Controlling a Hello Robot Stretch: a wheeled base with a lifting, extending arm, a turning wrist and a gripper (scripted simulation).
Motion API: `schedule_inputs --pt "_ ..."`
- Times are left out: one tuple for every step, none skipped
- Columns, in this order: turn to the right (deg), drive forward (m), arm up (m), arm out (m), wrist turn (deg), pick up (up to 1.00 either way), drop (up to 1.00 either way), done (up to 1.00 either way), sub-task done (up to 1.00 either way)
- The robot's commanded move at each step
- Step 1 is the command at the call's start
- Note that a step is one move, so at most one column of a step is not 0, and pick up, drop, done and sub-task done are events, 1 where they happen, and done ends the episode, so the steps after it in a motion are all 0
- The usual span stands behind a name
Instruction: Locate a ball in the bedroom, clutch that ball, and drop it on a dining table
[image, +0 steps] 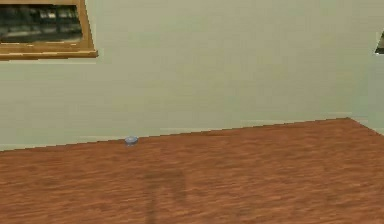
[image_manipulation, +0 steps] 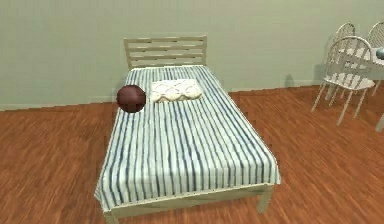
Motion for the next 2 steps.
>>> schedule_inputs --pt "0.0 0.55 0.0 0.0 0.0 0.0 0.0 0.0 0.0" --pt "27.0 0.0 0.0 0.0 0.0 0.0 0.0 0.0 0.0"
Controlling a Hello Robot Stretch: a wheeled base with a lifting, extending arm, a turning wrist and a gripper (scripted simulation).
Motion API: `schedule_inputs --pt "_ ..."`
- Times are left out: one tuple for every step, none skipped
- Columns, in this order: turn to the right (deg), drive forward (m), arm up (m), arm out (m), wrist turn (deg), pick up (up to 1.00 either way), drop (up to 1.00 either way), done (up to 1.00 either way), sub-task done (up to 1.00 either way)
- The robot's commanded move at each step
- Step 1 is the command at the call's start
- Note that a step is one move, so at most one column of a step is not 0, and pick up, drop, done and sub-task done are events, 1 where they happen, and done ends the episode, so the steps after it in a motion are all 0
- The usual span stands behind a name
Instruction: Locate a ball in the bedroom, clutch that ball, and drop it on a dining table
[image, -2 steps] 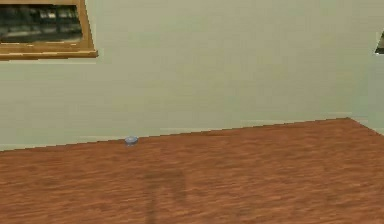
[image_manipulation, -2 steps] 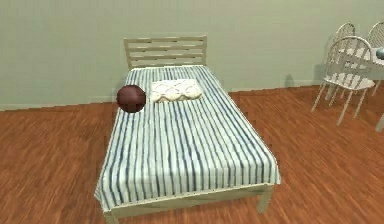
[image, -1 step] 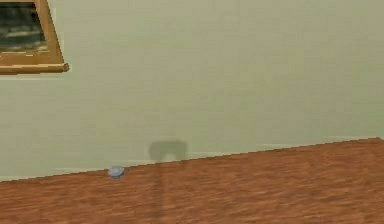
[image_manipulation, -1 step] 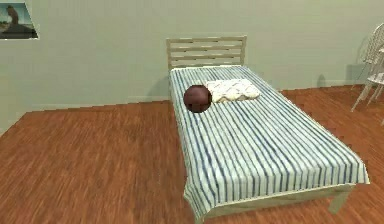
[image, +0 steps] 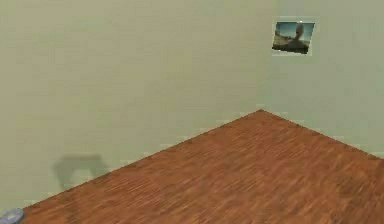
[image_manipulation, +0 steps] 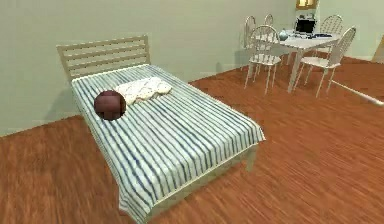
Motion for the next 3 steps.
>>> schedule_inputs --pt "0.0 0.85 0.0 0.0 0.0 0.0 0.0 0.0 0.0" --pt "45.0 0.0 0.0 0.0 0.0 0.0 0.0 0.0 0.0" --pt "33.0 0.0 0.0 0.0 0.0 0.0 0.0 0.0 0.0"
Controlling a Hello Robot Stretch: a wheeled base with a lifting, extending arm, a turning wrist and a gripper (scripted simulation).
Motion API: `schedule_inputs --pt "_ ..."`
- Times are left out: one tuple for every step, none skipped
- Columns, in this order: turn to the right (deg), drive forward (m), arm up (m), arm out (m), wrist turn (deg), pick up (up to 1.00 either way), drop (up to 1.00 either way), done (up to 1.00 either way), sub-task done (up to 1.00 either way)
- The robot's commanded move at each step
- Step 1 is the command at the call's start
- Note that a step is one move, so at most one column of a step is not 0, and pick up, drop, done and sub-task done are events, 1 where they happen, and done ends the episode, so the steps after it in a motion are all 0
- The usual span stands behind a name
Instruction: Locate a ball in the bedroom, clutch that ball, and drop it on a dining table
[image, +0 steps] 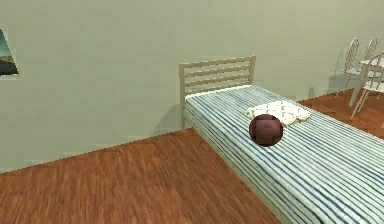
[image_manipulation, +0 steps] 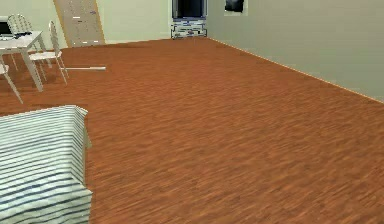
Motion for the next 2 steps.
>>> schedule_inputs --pt "3.0 0.0 0.0 0.0 0.0 0.0 0.0 0.0 0.0" --pt "0.0 0.35 0.0 0.0 0.0 0.0 0.0 0.0 0.0"
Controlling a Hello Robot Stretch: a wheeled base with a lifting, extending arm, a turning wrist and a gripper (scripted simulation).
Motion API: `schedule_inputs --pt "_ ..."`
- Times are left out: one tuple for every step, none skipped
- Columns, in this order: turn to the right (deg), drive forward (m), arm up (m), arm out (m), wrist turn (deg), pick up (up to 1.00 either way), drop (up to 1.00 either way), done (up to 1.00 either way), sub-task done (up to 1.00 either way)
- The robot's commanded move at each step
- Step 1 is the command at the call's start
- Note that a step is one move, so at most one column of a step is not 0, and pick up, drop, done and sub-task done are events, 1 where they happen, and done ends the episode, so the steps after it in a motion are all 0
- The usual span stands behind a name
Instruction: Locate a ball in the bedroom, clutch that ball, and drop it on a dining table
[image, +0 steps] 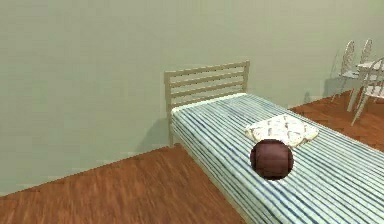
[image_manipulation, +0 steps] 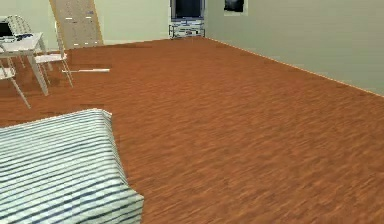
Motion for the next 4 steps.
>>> schedule_inputs --pt "-45.0 0.0 0.0 0.0 0.0 0.0 0.0 0.0 0.0" --pt "-18.0 0.0 0.0 0.0 0.0 0.0 0.0 0.0 0.0" --pt "45.0 0.0 0.0 0.0 0.0 0.0 0.0 0.0 0.0" --pt "45.0 0.0 0.0 0.0 0.0 0.0 0.0 0.0 0.0"
